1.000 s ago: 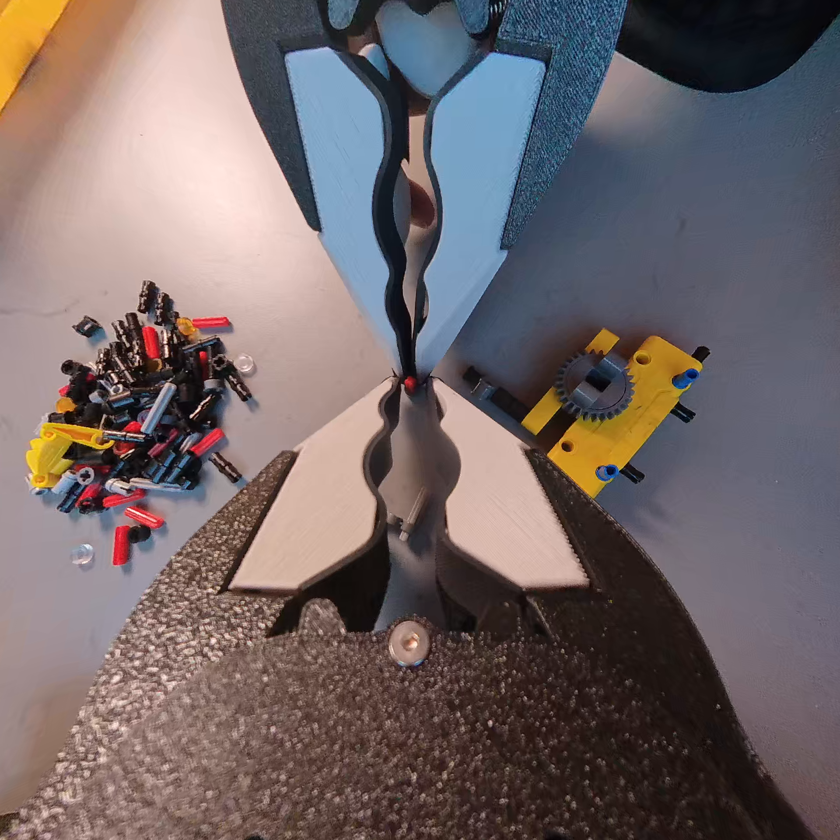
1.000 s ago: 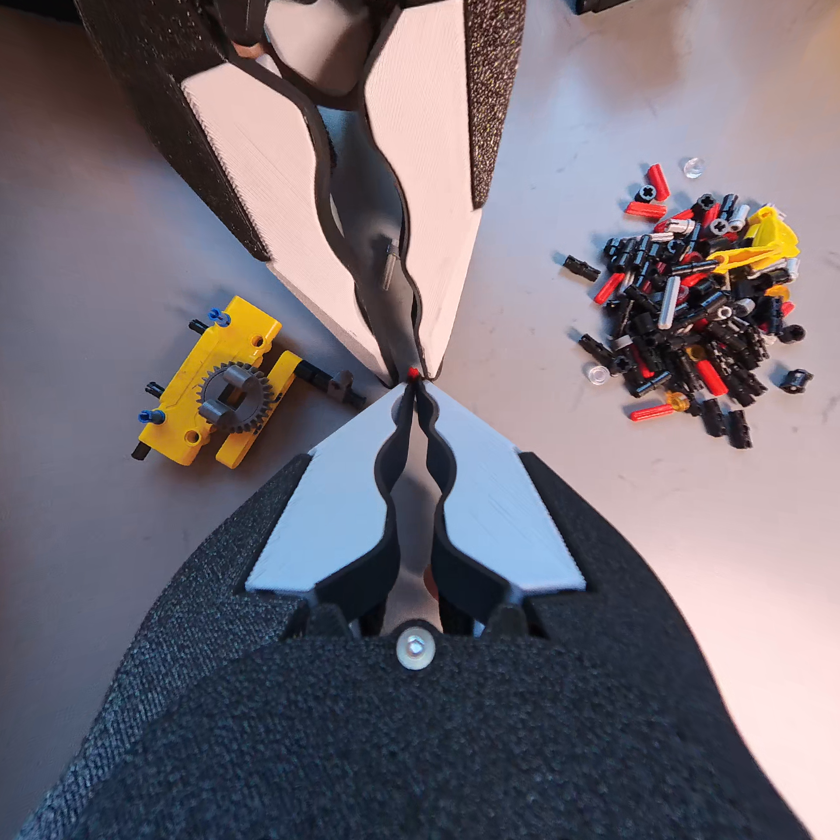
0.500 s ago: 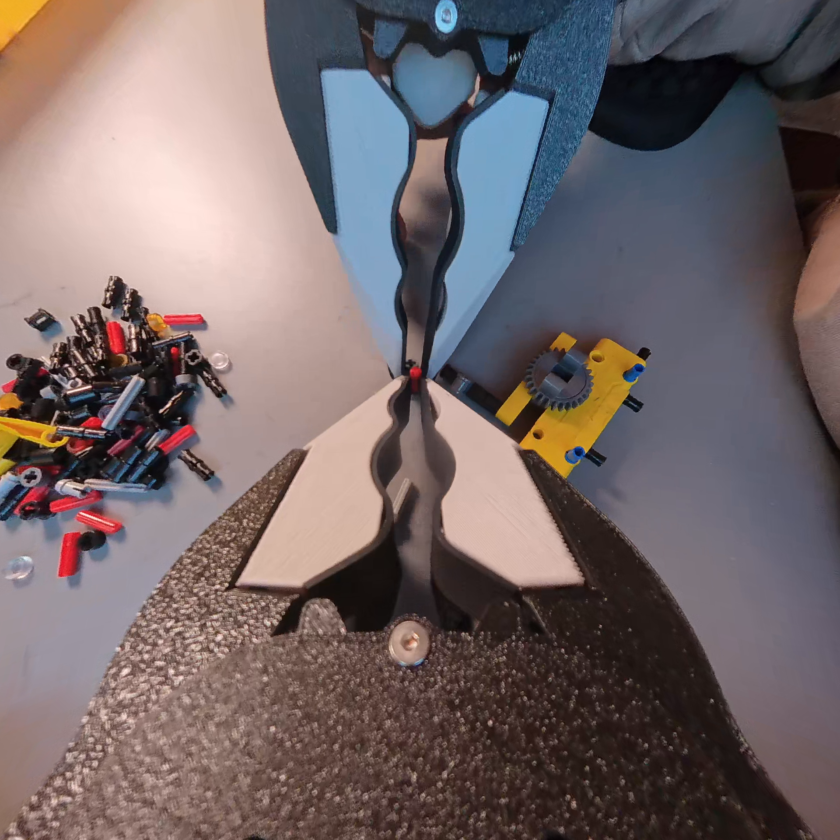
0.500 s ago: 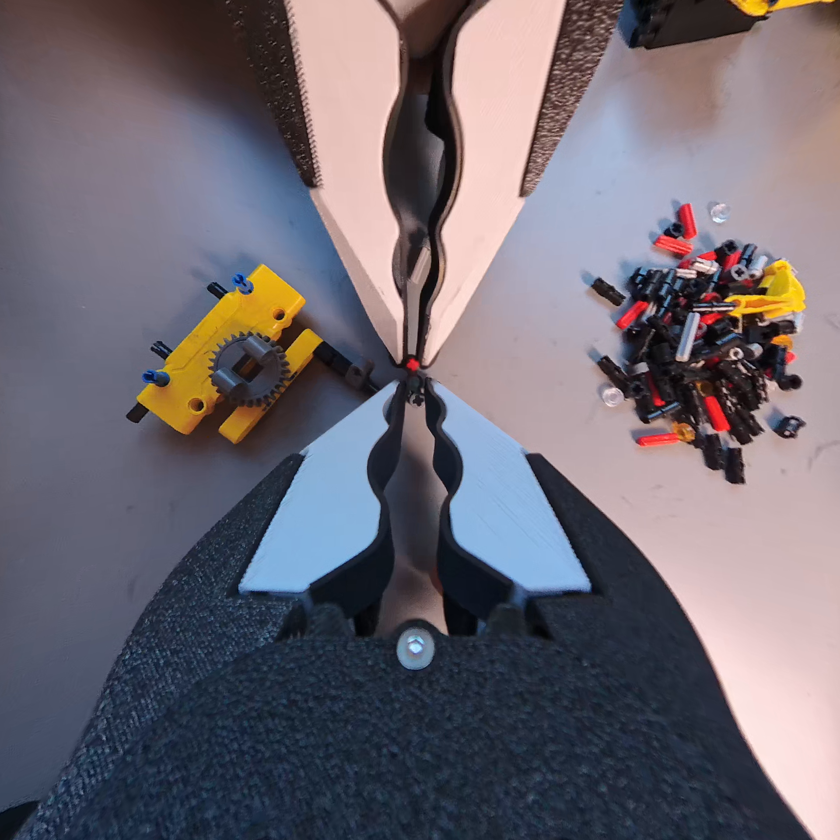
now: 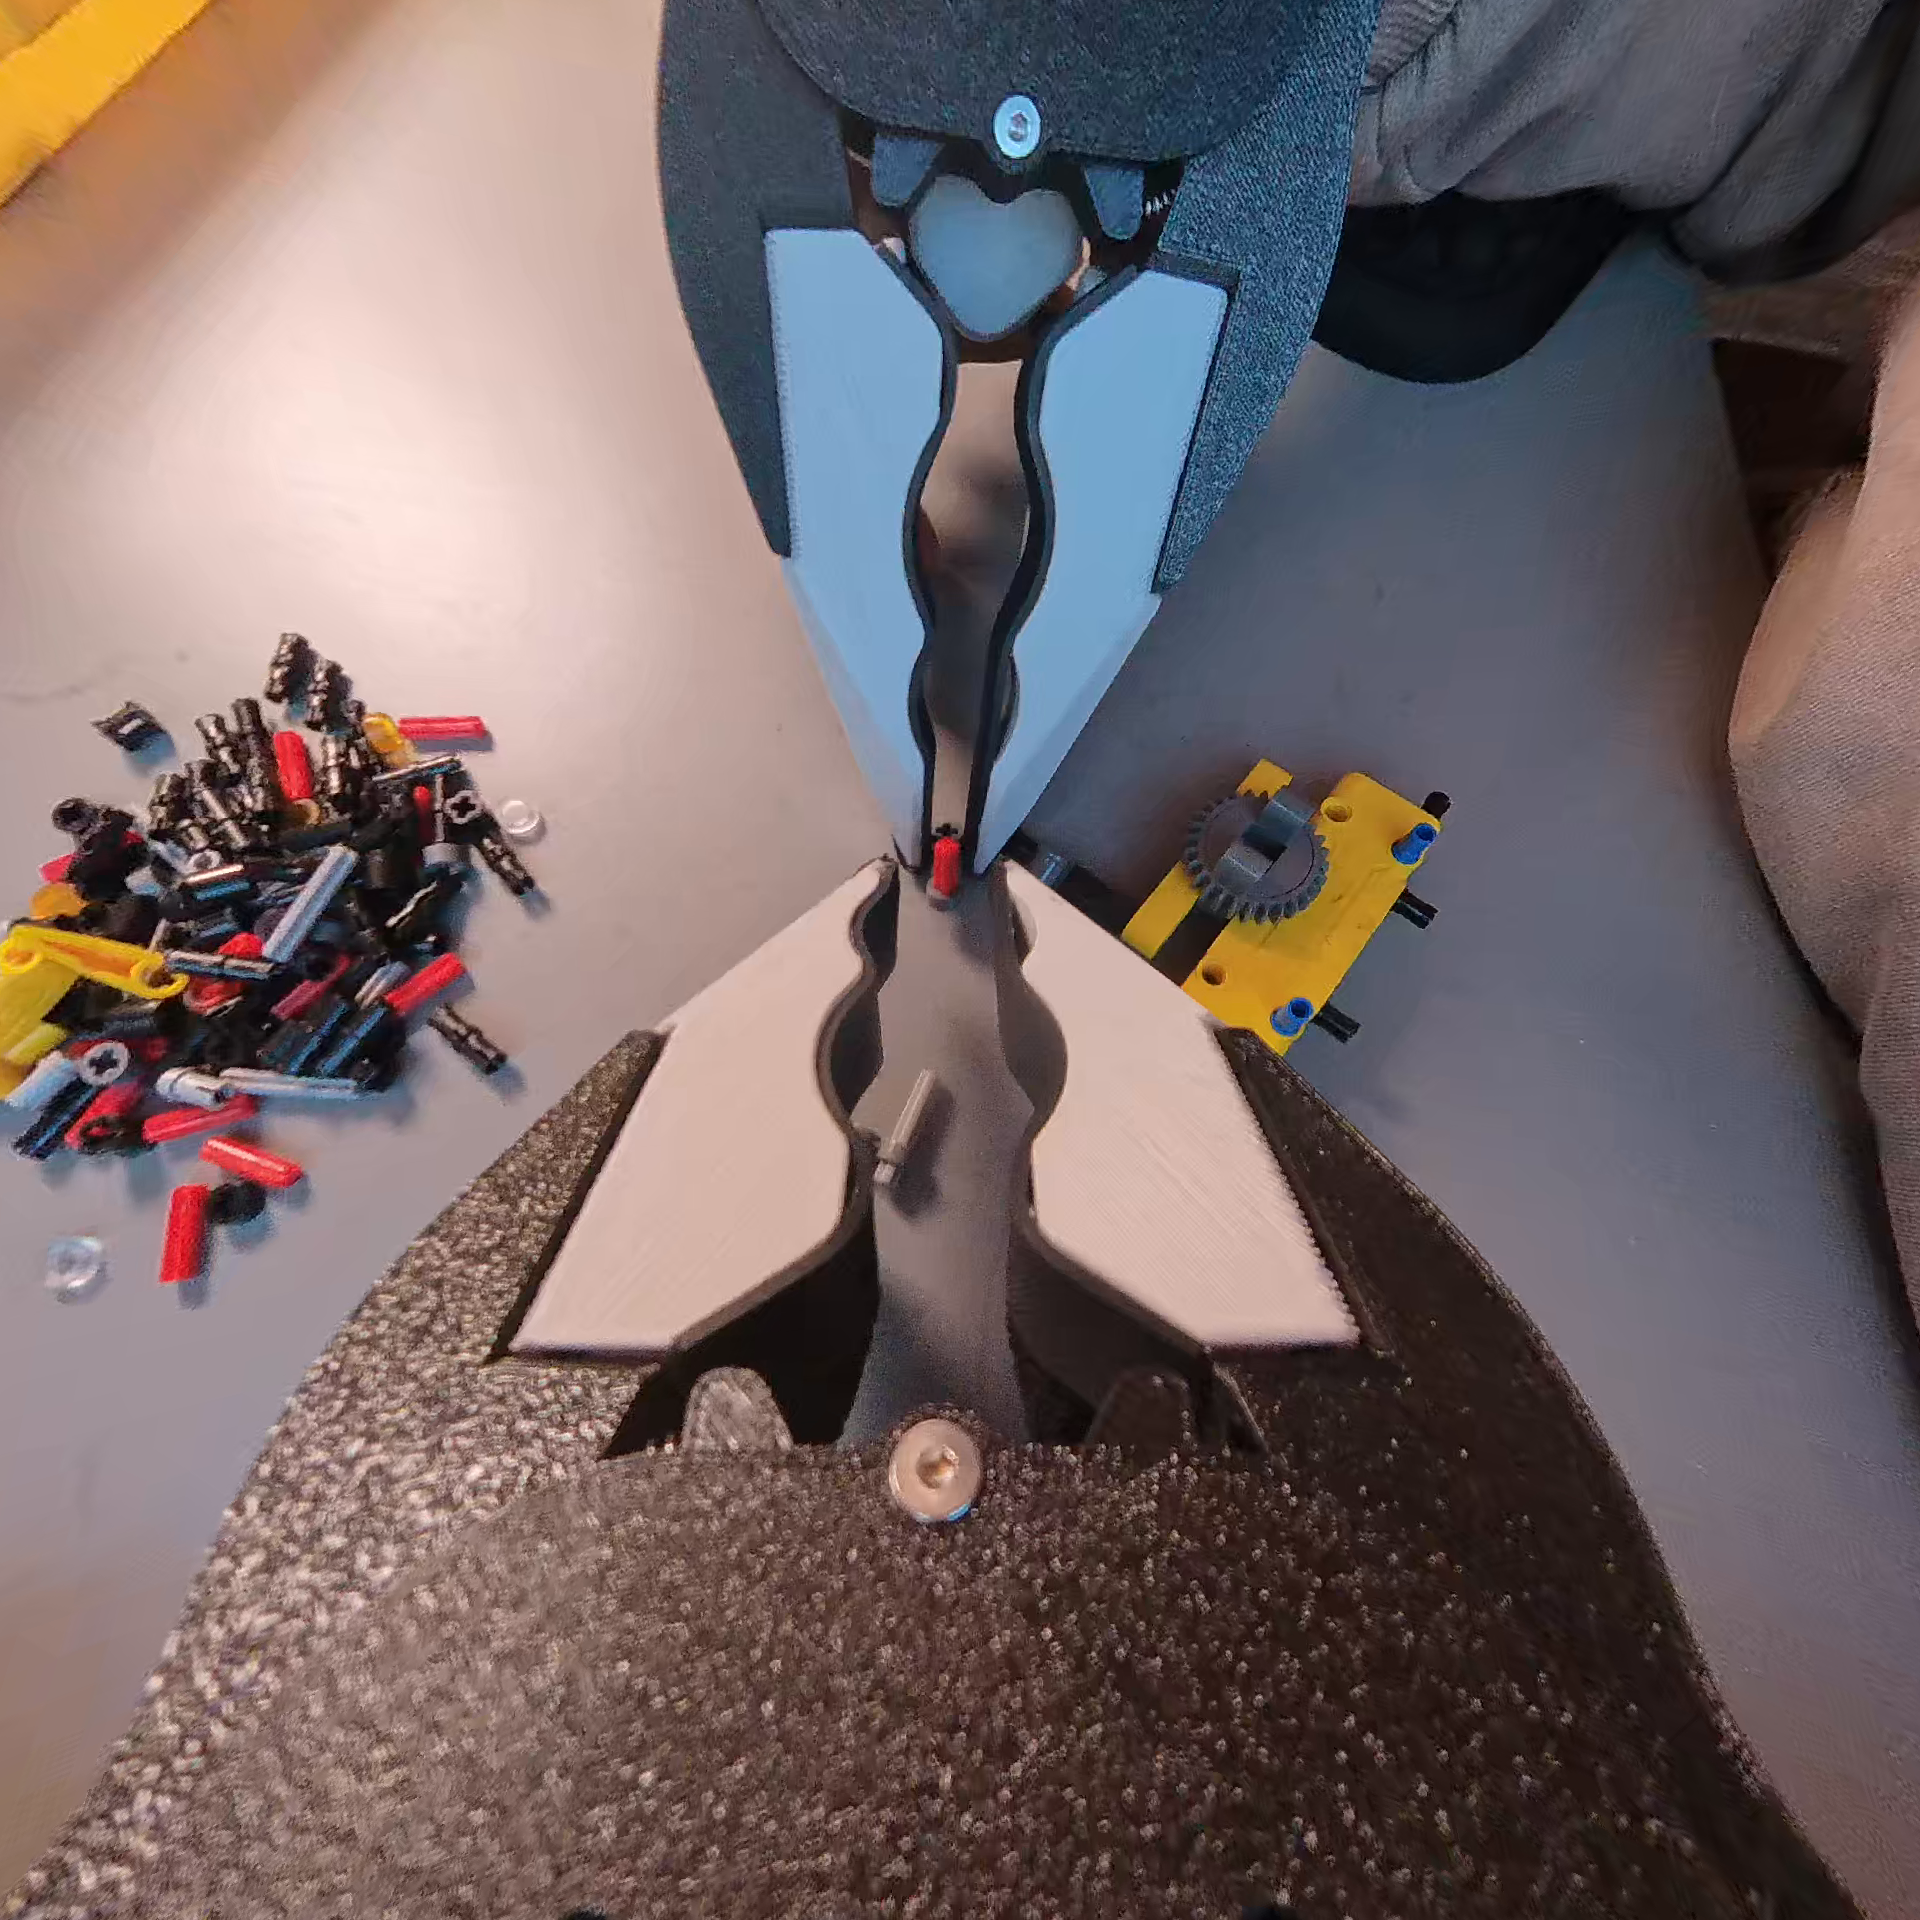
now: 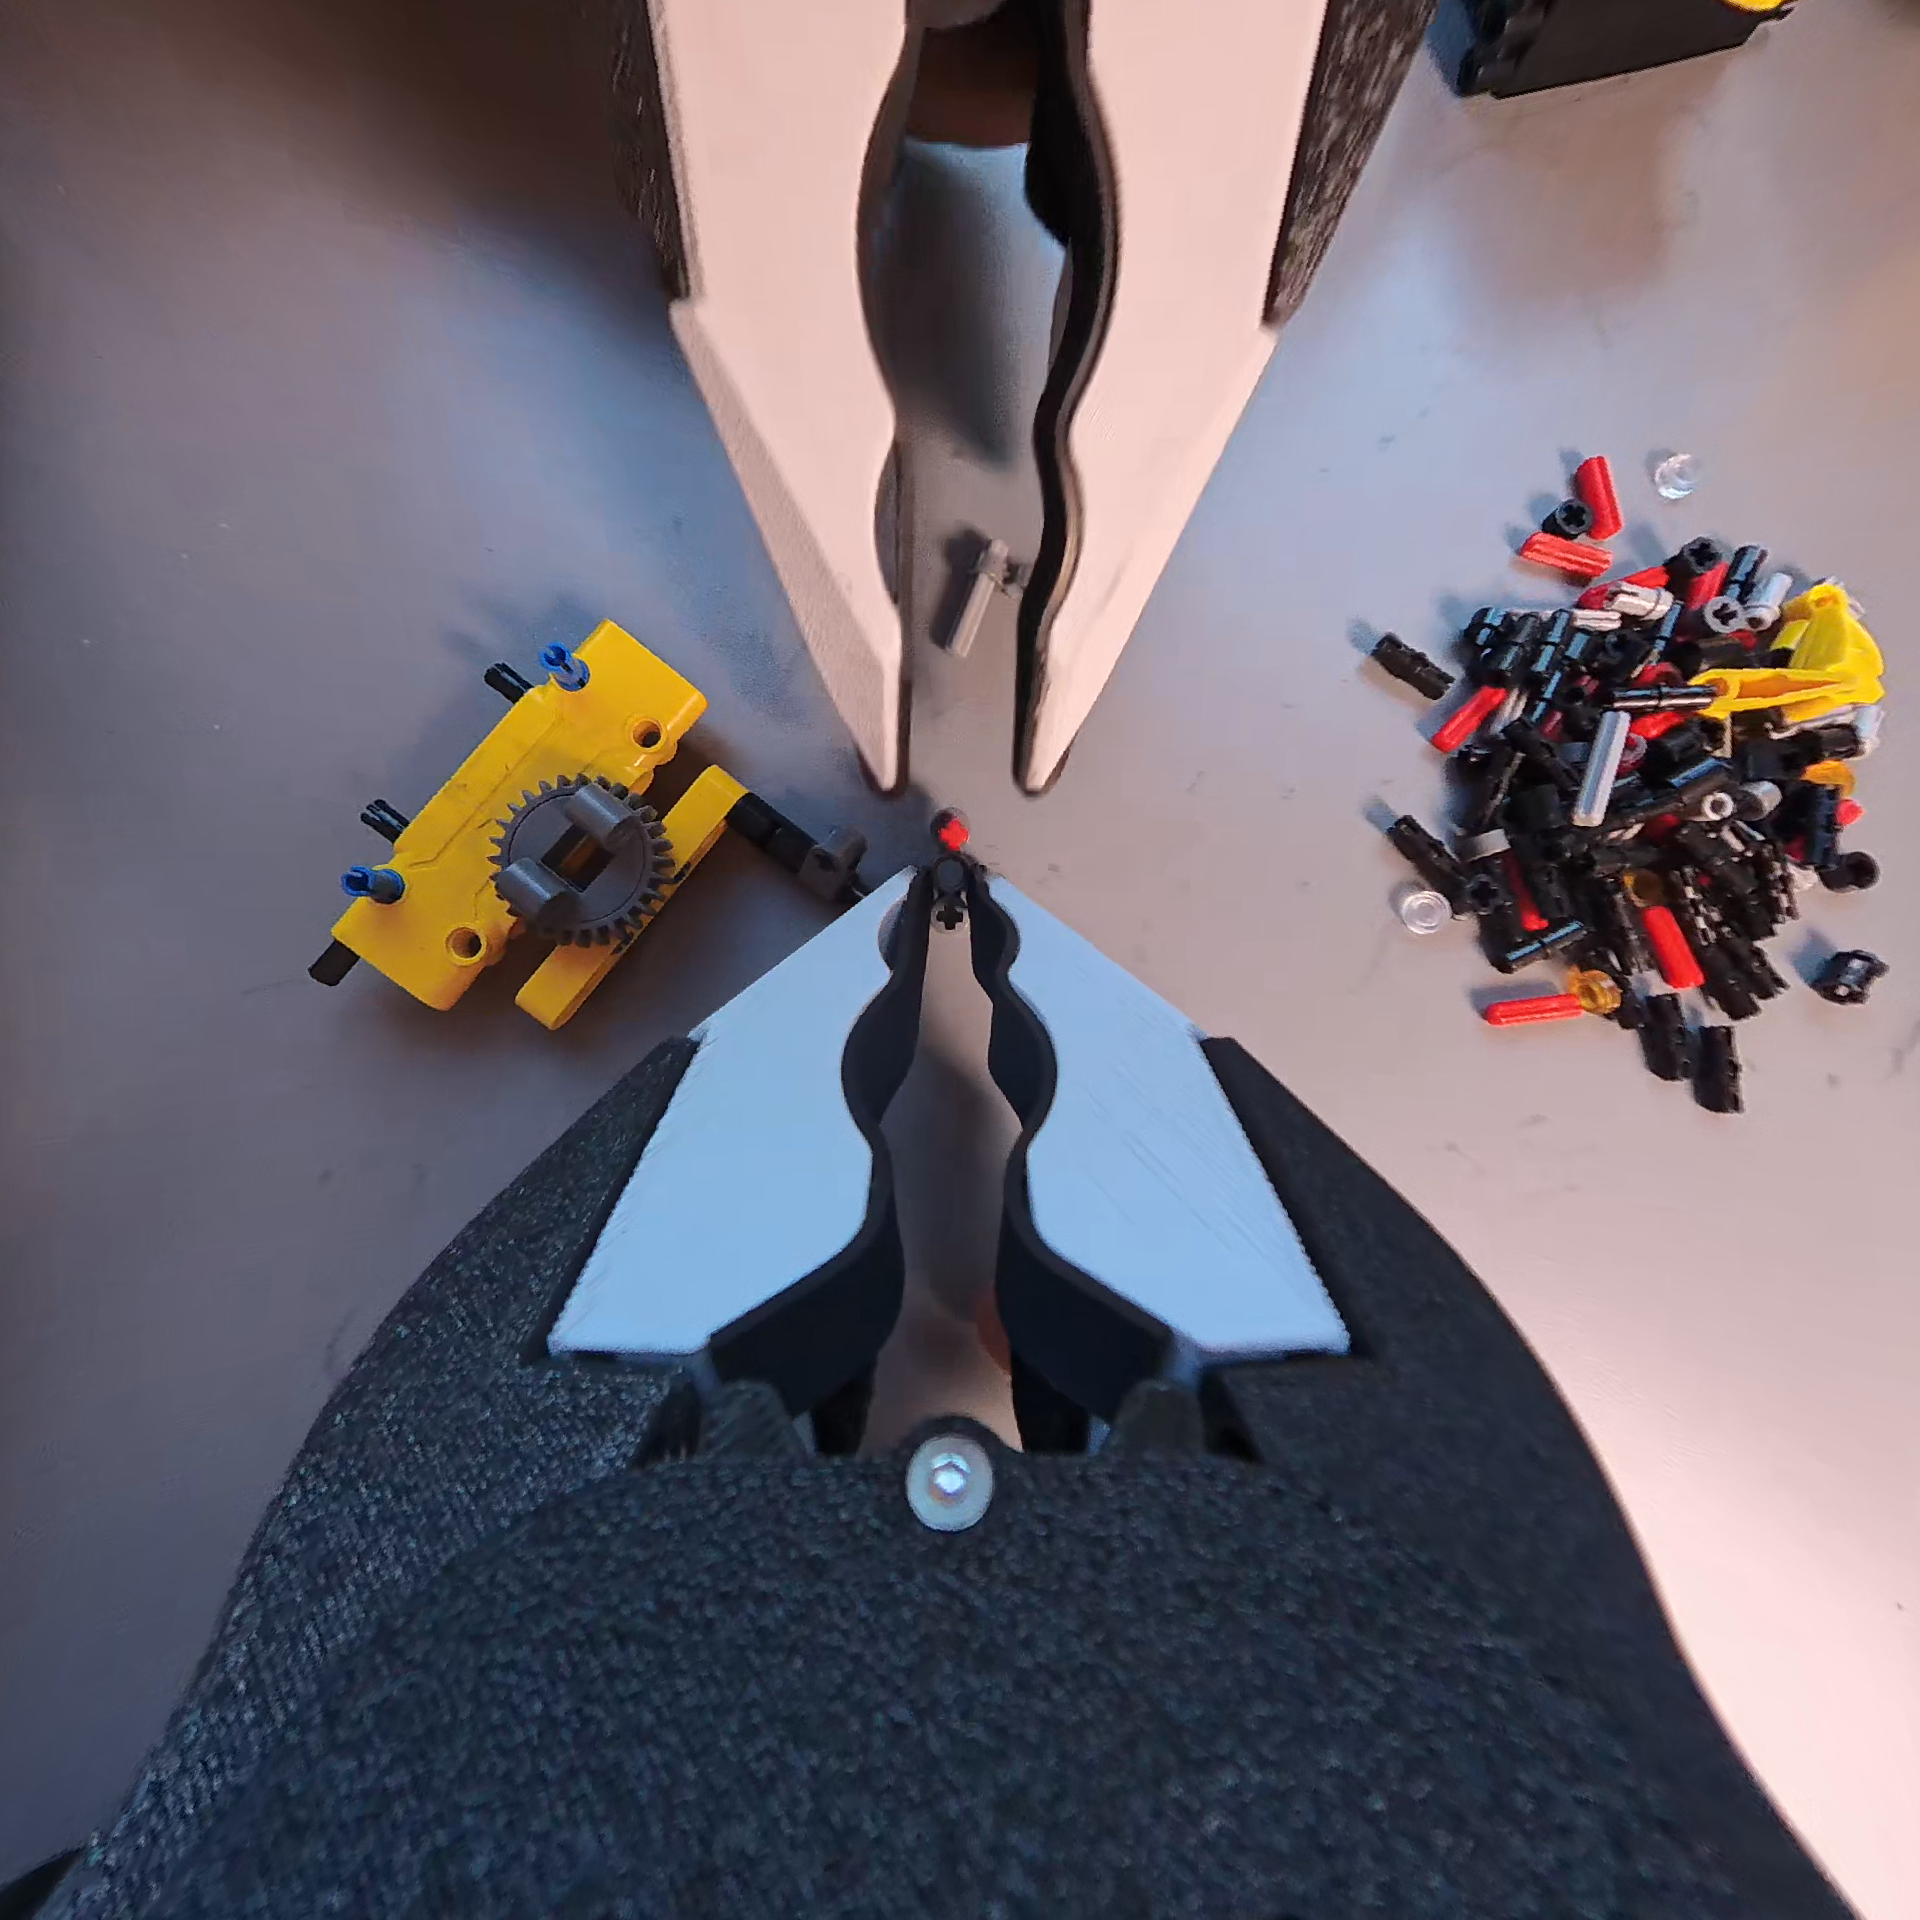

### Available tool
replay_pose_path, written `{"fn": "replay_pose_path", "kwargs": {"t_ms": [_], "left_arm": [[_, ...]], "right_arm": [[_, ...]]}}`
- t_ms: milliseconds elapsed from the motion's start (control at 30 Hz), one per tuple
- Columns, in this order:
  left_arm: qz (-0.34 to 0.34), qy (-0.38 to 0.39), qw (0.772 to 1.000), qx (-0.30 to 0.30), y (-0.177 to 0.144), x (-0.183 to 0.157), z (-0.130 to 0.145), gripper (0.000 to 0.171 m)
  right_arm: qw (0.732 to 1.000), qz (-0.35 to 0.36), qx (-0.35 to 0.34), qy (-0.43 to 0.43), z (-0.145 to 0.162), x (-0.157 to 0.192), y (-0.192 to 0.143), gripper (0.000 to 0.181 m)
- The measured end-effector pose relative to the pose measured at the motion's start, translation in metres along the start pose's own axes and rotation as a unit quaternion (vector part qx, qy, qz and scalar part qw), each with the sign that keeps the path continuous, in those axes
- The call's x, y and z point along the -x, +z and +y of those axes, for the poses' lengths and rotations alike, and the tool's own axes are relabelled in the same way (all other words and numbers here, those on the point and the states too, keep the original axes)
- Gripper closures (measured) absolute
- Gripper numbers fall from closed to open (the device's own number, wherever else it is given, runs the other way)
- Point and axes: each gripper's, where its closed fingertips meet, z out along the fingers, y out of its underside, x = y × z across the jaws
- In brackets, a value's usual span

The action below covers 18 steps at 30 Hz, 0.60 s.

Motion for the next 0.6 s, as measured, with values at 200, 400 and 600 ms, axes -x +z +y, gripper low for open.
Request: {"fn": "replay_pose_path", "kwargs": {"t_ms": [200, 400, 600], "left_arm": [[-0.014, 0.014, 1.0, 0.005, 0.007, 0.0, 0.001, 0.169], [0.015, -0.029, 0.988, -0.151, -0.023, -0.004, -0.052, 0.171], [-0.04, -0.007, 0.995, -0.089, -0.026, 0.014, -0.033, 0.171]], "right_arm": [[1.0, 0.003, 0.003, -0.004, 0.0, 0.0, 0.001, 0.175], [1.0, 0.003, 0.012, 0.009, 0.001, 0.0, 0.002, 0.176], [1.0, -0.004, 0.003, 0.02, 0.001, 0.0, 0.002, 0.175]]}}
